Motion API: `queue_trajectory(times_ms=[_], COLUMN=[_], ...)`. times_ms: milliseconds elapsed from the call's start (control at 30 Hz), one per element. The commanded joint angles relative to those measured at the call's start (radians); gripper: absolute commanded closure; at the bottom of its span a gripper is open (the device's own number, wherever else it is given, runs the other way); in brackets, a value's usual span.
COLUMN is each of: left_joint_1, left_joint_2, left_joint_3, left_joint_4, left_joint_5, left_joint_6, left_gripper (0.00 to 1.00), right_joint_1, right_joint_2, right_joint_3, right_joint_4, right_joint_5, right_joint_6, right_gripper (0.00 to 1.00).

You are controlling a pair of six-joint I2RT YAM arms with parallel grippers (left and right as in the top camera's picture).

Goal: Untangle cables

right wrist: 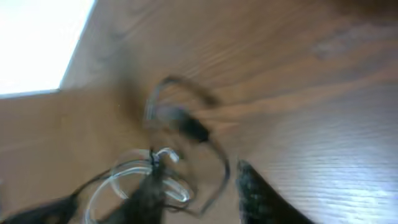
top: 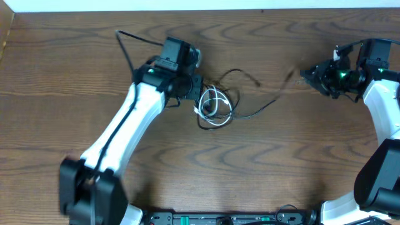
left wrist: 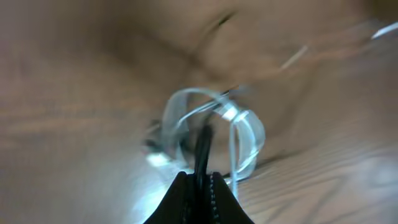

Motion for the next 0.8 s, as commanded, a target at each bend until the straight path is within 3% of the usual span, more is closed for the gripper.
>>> queue_trajectory(times_ms=[0,133,300,500,767], left_joint_1=[0.005,0.005,0.005,0.005,0.005], left_joint_2=[-0.13,-0.214,-0.278,-0.297,-0.296], left_joint_3=[0.047,0.047,0.047,0.047,0.047], left_joint_4=[0.054,0.122,0.172,0.248,0.261], left_joint_5=[0.11,0.177,0.187,0.202,0.202], left_joint_6=[-0.003,-0.049,-0.131,-0.292,-0.429], left_gripper=[0.93,0.93,0.93,0.93,0.93], right_joint_1=[0.008,0.01,0.029,0.077,0.237], right_joint_2=[-0.018,-0.018,-0.02,-0.034,-0.042], right_joint_3=[0.007,0.007,0.008,0.016,0.017], right_joint_4=[-0.035,-0.045,0.014,0.068,0.072], right_joint_5=[0.107,0.048,-0.263,-0.484,-0.428], right_joint_6=[-0.067,-0.111,-0.234,-0.256,-0.199], right_gripper=[0.44,0.34,0.33,0.33,0.36])
